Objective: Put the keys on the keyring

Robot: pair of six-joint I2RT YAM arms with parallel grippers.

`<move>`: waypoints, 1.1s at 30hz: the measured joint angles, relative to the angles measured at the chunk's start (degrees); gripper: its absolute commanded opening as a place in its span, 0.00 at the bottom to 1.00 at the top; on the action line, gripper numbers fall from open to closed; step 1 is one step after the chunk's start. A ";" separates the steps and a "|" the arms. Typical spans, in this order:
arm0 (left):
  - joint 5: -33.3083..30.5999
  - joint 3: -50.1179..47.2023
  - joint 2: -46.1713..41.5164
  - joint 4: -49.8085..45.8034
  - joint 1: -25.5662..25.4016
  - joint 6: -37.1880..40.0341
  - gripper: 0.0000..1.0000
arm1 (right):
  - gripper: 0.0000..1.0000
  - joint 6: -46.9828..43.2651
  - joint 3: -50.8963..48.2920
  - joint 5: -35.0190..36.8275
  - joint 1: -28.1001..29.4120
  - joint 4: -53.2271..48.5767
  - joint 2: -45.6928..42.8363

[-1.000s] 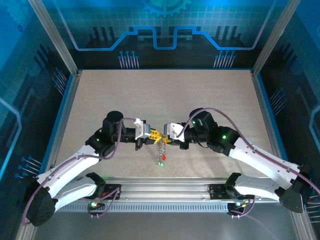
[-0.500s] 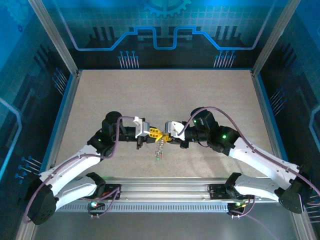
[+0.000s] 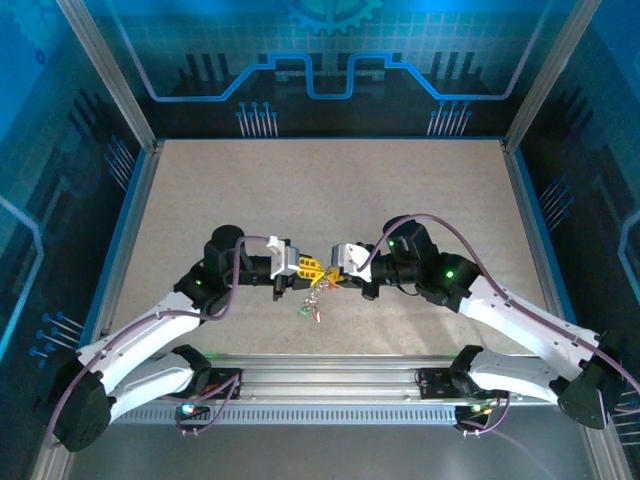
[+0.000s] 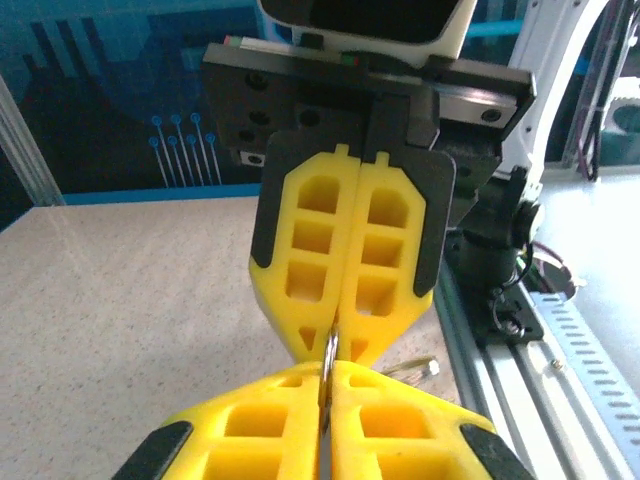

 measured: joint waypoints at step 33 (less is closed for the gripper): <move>-3.61 10.45 5.20 -24.65 -1.29 12.50 0.00 | 0.00 -3.65 7.39 10.58 4.63 -11.61 5.86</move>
